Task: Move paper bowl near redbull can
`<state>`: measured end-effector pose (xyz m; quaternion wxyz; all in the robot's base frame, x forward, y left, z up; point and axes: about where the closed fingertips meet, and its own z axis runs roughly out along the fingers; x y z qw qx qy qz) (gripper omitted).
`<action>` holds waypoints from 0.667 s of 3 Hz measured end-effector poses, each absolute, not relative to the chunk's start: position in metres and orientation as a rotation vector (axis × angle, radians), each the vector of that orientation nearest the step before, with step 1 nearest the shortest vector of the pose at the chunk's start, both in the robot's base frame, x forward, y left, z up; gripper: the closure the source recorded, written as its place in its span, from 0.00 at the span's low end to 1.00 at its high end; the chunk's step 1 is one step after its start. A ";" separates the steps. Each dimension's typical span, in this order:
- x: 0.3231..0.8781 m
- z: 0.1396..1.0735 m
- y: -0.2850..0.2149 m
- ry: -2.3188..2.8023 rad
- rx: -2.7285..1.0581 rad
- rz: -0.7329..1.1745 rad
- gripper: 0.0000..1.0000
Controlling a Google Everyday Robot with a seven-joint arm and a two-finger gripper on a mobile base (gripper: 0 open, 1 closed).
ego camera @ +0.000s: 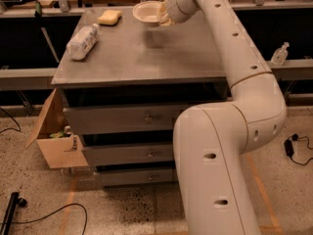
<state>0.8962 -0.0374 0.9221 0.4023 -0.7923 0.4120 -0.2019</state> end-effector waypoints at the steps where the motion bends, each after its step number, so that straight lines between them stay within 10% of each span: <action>1: 0.904 0.915 -0.032 1.070 -1.998 -0.513 1.00; 2: 0.908 0.906 -0.027 1.094 -2.014 -0.516 1.00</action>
Offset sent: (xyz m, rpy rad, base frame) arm 0.1236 -0.0205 0.0445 -0.0150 0.0499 -0.0469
